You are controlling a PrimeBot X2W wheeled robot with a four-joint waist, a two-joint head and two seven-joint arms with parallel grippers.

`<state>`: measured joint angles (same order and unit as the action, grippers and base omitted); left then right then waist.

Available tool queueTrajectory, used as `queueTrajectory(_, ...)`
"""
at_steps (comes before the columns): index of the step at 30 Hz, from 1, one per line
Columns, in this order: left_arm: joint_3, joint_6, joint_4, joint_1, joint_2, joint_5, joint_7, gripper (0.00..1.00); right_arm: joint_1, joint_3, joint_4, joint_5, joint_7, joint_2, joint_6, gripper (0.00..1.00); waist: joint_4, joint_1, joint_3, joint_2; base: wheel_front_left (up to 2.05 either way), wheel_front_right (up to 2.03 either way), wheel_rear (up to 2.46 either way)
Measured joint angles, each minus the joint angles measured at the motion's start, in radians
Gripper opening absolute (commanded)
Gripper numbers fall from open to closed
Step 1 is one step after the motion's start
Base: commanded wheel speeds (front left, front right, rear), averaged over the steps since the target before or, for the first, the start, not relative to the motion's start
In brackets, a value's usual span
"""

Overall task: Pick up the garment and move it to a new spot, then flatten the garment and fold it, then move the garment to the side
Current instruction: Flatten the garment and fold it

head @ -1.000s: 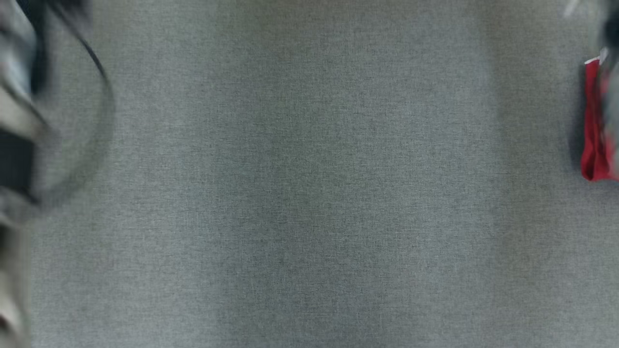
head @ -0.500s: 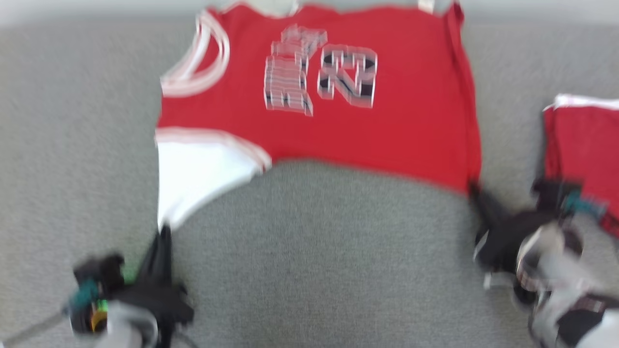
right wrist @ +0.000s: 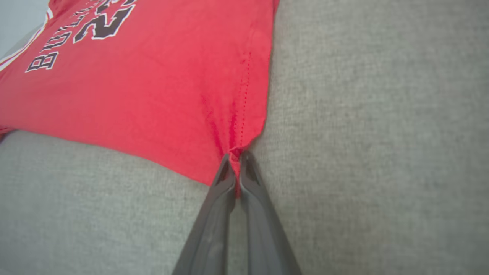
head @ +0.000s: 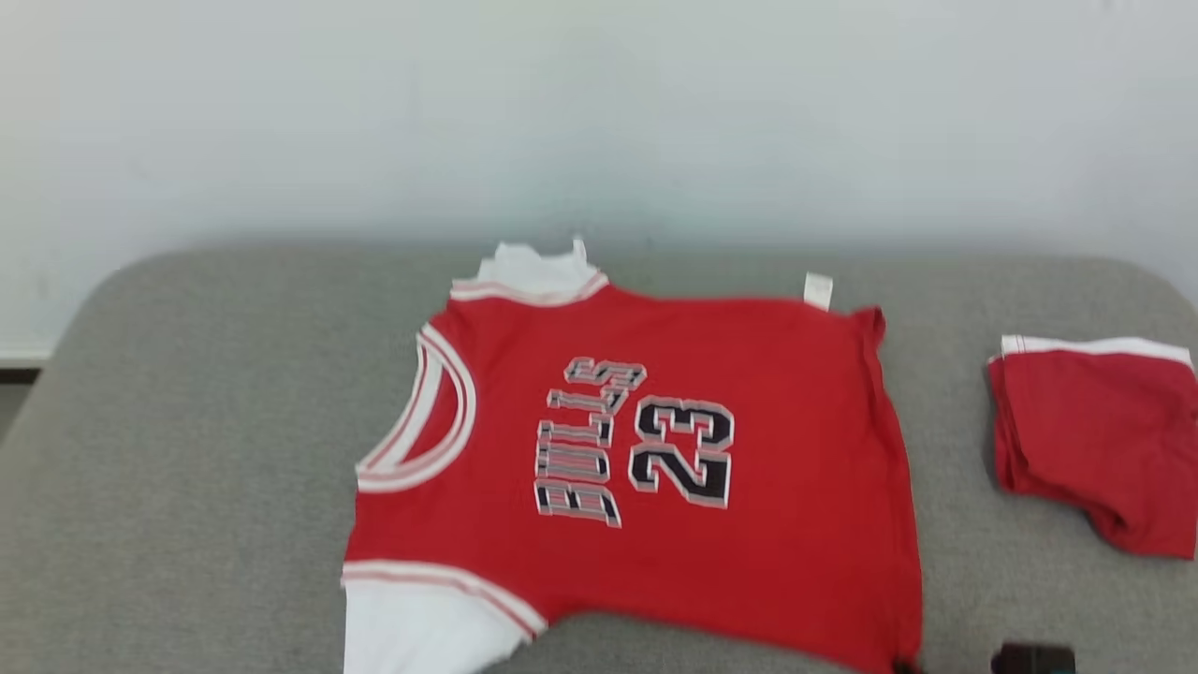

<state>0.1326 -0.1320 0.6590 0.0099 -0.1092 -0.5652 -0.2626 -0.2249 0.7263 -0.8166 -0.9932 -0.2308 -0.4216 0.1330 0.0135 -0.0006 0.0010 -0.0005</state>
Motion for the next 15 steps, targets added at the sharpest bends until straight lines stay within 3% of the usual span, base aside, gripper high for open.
queueTrajectory(8, -0.002, 0.0, 0.0, 0.143, -0.005, -0.007, 0.0, 0.0, 0.133, 0.052, -0.029, -0.025, -0.04, 0.027, 0.0, 0.0, 0.053, 0.0001, -0.1, 0.0001, 0.0, 0.0, 0.0)
queueTrajectory(15, 0.005, 0.0, -0.081, 0.153, -0.005, -0.019, 0.0, 0.0, 0.188, 0.059, -0.01, -0.042, -0.047, 0.026, 0.0, 0.0, 0.079, 0.0004, -0.133, 0.0003, 0.0, 0.0, 0.0)
